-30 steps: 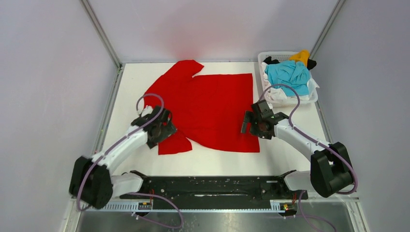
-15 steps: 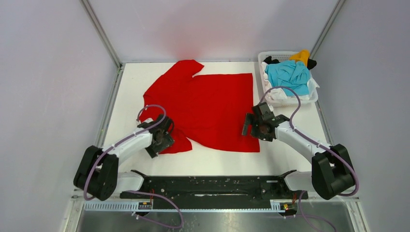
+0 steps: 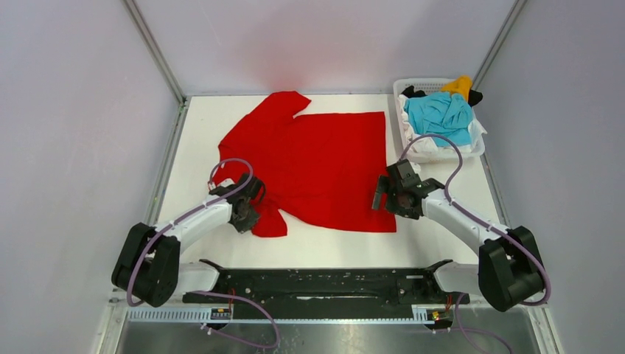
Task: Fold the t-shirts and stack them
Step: Grab the side of the flattened tshirt closest away from the robot with both arms, then fold the flattened tshirt in 1/3 of the way
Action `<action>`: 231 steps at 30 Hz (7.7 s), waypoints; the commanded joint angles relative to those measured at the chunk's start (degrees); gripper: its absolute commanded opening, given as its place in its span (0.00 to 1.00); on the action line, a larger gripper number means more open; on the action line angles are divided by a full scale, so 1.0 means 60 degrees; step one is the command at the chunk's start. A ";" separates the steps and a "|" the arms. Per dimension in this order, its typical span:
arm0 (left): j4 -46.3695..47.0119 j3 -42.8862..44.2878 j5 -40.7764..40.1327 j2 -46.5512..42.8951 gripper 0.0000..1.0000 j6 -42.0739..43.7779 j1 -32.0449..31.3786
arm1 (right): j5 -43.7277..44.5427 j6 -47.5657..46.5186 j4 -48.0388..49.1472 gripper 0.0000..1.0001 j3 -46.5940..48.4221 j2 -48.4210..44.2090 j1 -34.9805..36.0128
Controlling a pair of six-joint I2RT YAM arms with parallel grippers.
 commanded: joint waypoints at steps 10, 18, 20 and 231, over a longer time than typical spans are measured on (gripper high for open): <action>-0.3712 -0.0354 0.0512 -0.4480 0.00 -0.0450 0.0010 | 0.0554 0.1275 0.0037 0.91 -0.1212 -0.0662 0.0039; -0.4755 -0.0406 0.1316 -0.5579 0.00 -0.0748 -0.0005 | 0.0357 0.1551 0.1104 0.66 -0.1784 -0.0456 0.0038; -0.5167 -0.0158 0.1208 -0.5638 0.00 -0.0746 -0.0005 | 0.0282 0.1560 0.0946 0.63 -0.1824 -0.0482 0.0039; 0.1570 0.1603 0.2751 0.1488 0.00 0.2451 0.1693 | -0.0845 -0.0454 0.0869 1.00 -0.0776 -0.2812 0.0463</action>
